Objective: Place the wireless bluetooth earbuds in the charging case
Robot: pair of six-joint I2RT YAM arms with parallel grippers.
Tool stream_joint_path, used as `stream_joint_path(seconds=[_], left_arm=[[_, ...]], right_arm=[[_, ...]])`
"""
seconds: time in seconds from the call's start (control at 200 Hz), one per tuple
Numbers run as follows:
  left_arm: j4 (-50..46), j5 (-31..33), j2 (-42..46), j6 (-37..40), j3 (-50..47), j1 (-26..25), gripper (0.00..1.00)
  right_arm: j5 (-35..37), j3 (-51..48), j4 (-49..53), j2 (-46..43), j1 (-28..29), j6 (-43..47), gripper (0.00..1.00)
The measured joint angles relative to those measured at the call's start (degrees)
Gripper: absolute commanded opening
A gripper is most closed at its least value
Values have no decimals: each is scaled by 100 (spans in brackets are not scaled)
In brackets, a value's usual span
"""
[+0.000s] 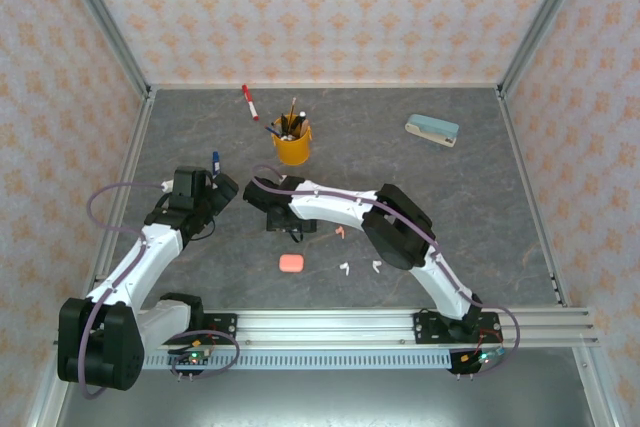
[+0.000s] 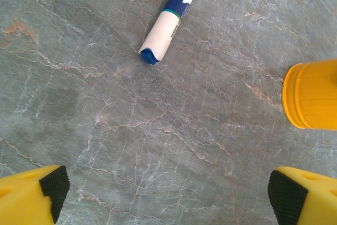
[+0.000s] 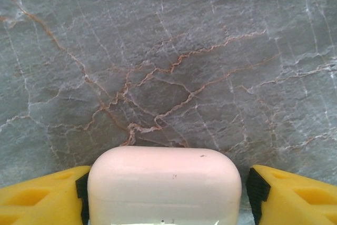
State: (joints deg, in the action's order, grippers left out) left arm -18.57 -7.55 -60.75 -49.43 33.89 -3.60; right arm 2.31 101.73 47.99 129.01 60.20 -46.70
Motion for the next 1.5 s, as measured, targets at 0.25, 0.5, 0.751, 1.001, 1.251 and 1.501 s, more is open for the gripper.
stream_joint_path(seconds=[0.25,0.5,0.751,1.001,1.251,1.501], left_arm=[[2,-39,0,0,-2,0,100],[44,-129,11,4,-72,0,100],[240,-313,269,107,-216,0,100],[525,-645,535,155,-437,0,100],[990,-870,546,151,-778,-302,100],[2116,-765,146,105,-1158,-1648,100]], right_arm=[[4,28,-4,17,4,17,67],[7,37,-2,15,4,20,59],[52,-122,-195,-85,4,9,58],[212,-586,-437,-426,-28,-114,58],[310,-1196,-695,-1025,-378,-304,58],[348,-1447,-925,-1443,-778,-503,59]])
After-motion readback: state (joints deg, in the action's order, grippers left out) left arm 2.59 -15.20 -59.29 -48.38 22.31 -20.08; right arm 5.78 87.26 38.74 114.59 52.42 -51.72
